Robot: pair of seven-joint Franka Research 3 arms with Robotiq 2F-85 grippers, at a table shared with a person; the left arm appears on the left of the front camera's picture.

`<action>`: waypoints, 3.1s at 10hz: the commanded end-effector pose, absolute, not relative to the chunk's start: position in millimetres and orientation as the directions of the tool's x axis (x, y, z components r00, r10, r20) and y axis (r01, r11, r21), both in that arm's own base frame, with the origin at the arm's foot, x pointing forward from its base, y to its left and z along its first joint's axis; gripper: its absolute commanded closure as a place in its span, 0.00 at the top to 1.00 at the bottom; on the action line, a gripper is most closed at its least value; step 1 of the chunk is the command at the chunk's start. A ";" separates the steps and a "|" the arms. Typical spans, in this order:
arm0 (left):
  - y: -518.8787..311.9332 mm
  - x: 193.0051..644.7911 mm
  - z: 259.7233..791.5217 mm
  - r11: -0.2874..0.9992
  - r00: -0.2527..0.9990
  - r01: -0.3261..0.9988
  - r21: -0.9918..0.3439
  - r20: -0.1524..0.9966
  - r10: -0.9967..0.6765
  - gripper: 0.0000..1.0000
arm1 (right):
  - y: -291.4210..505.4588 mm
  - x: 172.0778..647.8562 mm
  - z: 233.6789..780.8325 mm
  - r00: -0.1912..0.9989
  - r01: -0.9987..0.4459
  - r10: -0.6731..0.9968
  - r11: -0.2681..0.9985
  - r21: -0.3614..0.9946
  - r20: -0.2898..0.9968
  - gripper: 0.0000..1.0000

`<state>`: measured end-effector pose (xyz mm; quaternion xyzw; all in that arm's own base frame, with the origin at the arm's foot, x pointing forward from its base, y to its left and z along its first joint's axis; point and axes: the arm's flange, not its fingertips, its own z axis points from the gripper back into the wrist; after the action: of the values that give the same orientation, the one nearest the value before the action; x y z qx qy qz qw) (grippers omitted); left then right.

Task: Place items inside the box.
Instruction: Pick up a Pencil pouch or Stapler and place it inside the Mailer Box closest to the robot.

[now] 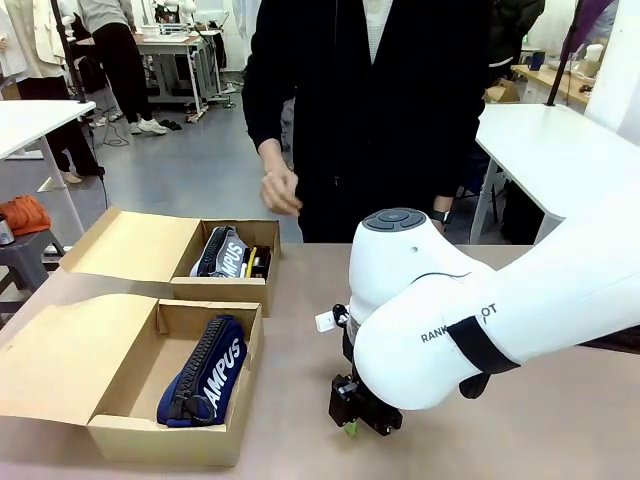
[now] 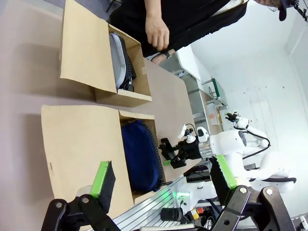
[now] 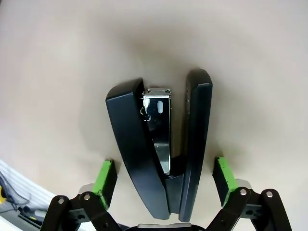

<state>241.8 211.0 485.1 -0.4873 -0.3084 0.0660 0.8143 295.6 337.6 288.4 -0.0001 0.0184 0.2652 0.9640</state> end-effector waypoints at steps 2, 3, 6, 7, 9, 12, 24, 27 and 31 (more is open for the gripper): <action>210.5 241.5 486.5 0.508 0.790 0.218 -0.833 0.456 0.410 1.00 | 348.0 293.5 285.6 0.871 -0.491 0.491 0.871 0.022 0.004 0.40; 210.5 241.5 486.5 0.508 0.790 0.218 -0.833 0.456 0.410 1.00 | 348.7 292.8 286.5 0.870 -0.492 0.491 0.870 0.038 0.039 0.34; 210.5 241.5 486.5 0.508 0.790 0.218 -0.833 0.456 0.410 1.00 | 348.3 293.2 288.3 0.875 -0.482 0.477 0.876 0.038 0.084 0.00; 210.5 241.5 486.5 0.508 0.790 0.218 -0.833 0.456 0.410 1.00 | 347.9 294.1 287.4 0.879 -0.473 0.469 0.880 0.034 0.084 0.12; 210.5 241.5 486.5 0.508 0.790 0.218 -0.833 0.456 0.410 1.00 | 348.5 295.0 285.2 0.877 -0.479 0.476 0.877 0.043 0.065 0.00; 210.5 241.5 486.5 0.508 0.790 0.218 -0.833 0.456 0.410 1.00 | 342.8 302.5 291.0 0.919 -0.393 0.389 0.914 0.097 0.058 0.00; 210.5 241.5 486.5 0.508 0.790 0.218 -0.833 0.456 0.410 1.00 | 297.6 222.3 453.1 0.997 -0.009 0.045 0.876 0.482 -0.064 0.42; 210.5 241.5 486.5 0.508 0.790 0.218 -0.833 0.456 0.410 1.00 | 416.0 247.4 478.7 0.987 0.016 -0.093 0.864 0.504 0.128 0.42; 210.5 241.5 486.5 0.508 0.790 0.218 -0.833 0.456 0.410 1.00 | 563.7 272.3 451.9 0.969 -0.009 -0.084 0.927 0.374 0.234 0.42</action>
<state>241.9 210.9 485.1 -0.4873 -0.3085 0.0659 0.8143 256.5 501.0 459.4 0.2508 -0.0946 -0.0022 0.9634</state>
